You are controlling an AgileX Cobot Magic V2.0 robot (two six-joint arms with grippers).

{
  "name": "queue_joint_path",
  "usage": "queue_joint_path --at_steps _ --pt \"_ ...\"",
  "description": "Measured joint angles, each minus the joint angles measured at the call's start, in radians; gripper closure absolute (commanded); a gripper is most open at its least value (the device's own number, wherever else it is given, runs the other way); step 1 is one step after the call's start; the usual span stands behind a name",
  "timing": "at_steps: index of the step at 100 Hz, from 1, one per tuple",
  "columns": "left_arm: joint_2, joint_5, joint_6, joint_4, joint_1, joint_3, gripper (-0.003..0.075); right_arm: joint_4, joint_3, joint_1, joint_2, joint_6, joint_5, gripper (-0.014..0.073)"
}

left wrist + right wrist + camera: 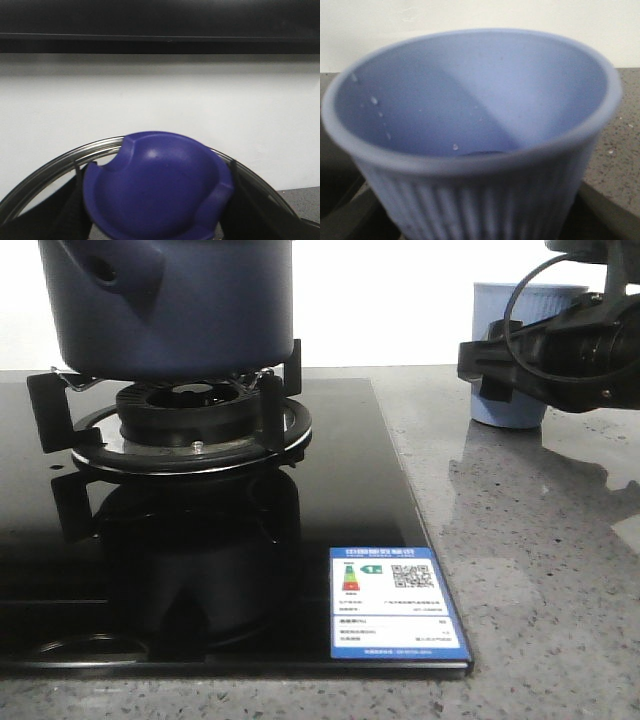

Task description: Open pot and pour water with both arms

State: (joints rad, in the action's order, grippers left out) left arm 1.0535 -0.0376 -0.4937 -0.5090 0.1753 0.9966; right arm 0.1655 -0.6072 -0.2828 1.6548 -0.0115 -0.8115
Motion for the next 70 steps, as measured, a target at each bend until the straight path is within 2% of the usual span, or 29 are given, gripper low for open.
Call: queue_joint_path --at_steps 31,48,70 --pt "0.000 0.000 0.000 0.000 0.000 0.000 0.0374 -0.143 -0.007 0.000 -0.178 0.000 0.203 0.0333" --pt "0.000 0.000 0.000 0.000 0.000 0.000 0.0374 -0.261 -0.098 -0.004 -0.297 0.000 0.483 0.0333" --pt "0.000 0.000 0.000 0.000 0.000 0.000 0.0374 -0.365 -0.307 -0.052 -0.360 0.000 0.835 0.0333"
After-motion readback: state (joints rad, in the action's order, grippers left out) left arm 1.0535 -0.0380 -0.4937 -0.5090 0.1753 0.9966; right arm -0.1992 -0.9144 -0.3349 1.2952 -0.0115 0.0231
